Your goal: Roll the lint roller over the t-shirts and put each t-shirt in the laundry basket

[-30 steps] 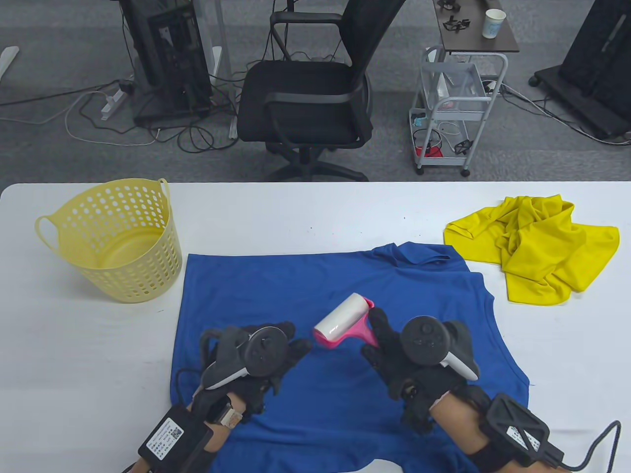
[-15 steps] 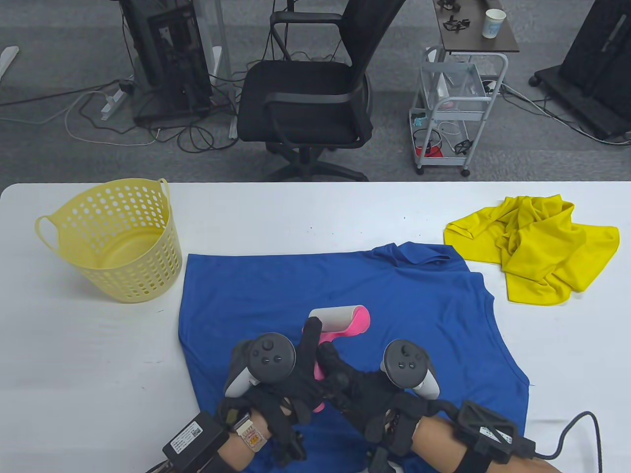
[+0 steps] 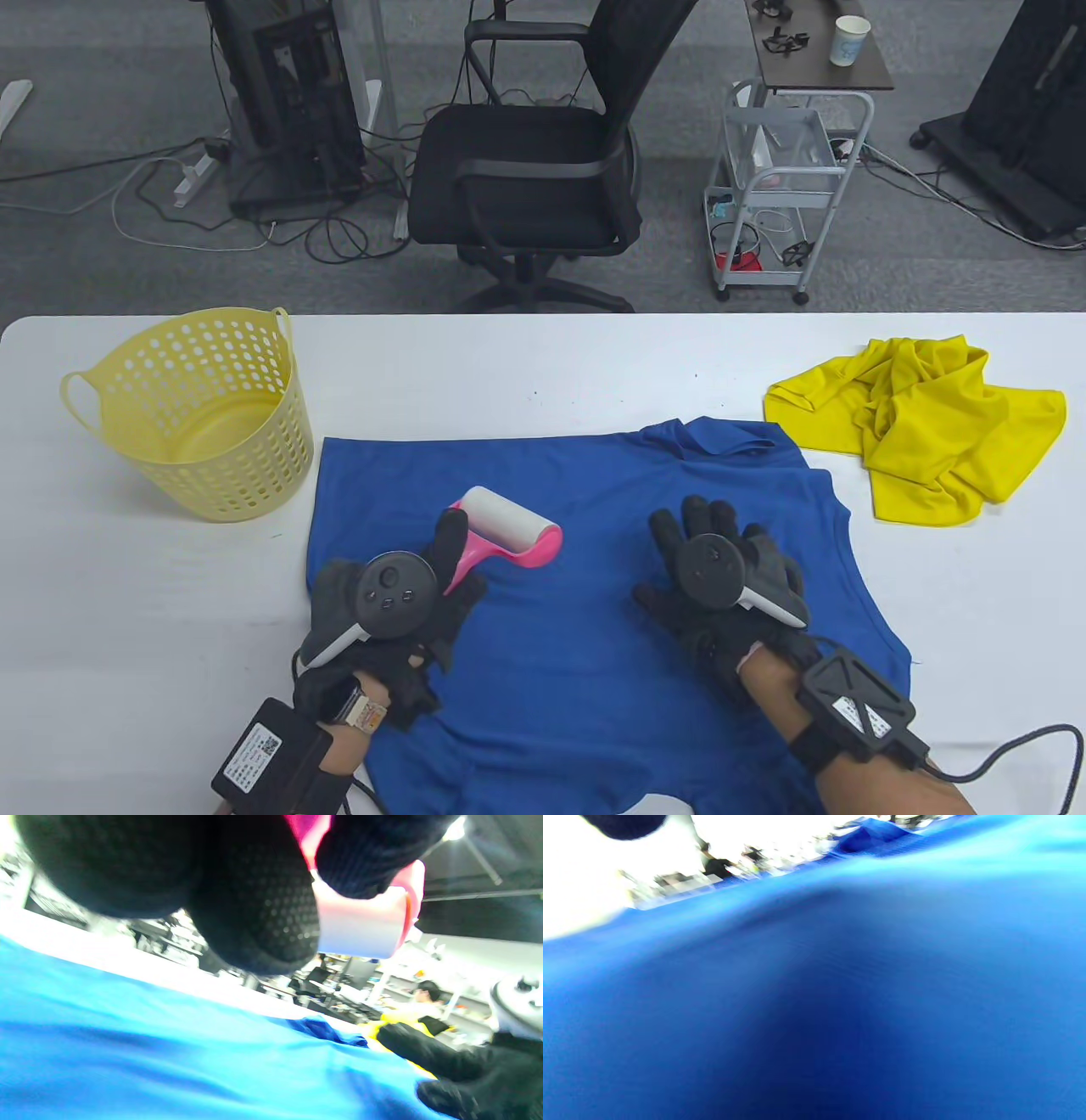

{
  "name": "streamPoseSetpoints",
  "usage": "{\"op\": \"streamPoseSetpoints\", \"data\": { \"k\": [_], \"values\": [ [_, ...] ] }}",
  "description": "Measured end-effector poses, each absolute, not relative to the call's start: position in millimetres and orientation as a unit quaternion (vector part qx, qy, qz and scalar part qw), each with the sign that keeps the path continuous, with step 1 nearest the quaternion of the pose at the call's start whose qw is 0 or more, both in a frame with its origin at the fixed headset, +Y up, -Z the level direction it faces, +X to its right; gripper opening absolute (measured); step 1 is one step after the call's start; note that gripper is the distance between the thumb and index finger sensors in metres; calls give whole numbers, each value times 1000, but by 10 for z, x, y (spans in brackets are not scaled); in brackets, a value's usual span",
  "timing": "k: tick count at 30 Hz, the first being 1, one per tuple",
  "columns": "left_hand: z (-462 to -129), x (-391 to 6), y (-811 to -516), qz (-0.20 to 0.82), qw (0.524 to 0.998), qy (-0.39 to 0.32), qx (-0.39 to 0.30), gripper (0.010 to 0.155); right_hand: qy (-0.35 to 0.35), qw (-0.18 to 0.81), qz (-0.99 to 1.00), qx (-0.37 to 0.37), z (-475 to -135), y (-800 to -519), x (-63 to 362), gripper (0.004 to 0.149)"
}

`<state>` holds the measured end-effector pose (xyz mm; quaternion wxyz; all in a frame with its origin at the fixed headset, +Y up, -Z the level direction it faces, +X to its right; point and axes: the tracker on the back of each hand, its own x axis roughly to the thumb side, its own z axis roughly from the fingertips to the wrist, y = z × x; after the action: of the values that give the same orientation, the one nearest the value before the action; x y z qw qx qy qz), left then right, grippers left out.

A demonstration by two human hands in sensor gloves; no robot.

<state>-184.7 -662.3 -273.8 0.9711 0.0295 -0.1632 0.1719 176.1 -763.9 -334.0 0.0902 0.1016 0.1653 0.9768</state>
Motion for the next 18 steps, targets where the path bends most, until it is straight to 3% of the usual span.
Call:
{"op": "streamPoseSetpoints", "data": {
  "k": [1,4,8,13,18],
  "values": [
    [-2734,-1913,-6602,158,976,-147,33,71,247,86,963,71,-3391,-7764,1857,90],
    [-2729,-2049,-6569,132,984,-114,34,71,339,132,931,31,-3381,-8025,2014,89],
    [-2714,-2148,-6597,99,992,-73,-14,71,333,123,934,48,-3370,-8043,2040,90],
    [-2747,-2084,-6947,63,990,-54,-112,67,337,118,933,50,-3358,-8024,2028,90],
    [-3068,-1920,-7212,3,993,-39,-111,65,338,117,933,50,-3361,-8028,2025,90]
  ]
}}
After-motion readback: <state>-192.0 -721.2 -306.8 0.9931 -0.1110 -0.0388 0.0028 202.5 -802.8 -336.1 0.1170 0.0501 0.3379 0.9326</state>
